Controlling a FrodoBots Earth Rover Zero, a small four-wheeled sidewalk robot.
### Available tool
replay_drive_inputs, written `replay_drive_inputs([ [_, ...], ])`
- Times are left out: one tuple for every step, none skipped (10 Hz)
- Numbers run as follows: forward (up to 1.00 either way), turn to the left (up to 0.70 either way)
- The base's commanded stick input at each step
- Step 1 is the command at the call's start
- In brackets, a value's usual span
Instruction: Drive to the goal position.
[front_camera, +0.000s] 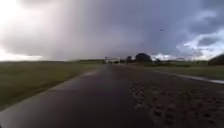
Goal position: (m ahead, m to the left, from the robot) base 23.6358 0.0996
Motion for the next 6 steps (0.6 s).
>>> replay_drive_inputs([
  [0.70,0.00],
  [0.70,0.00],
  [0.70,0.00],
  [0.70,0.00],
  [0.70,0.00],
  [0.70,0.00],
])
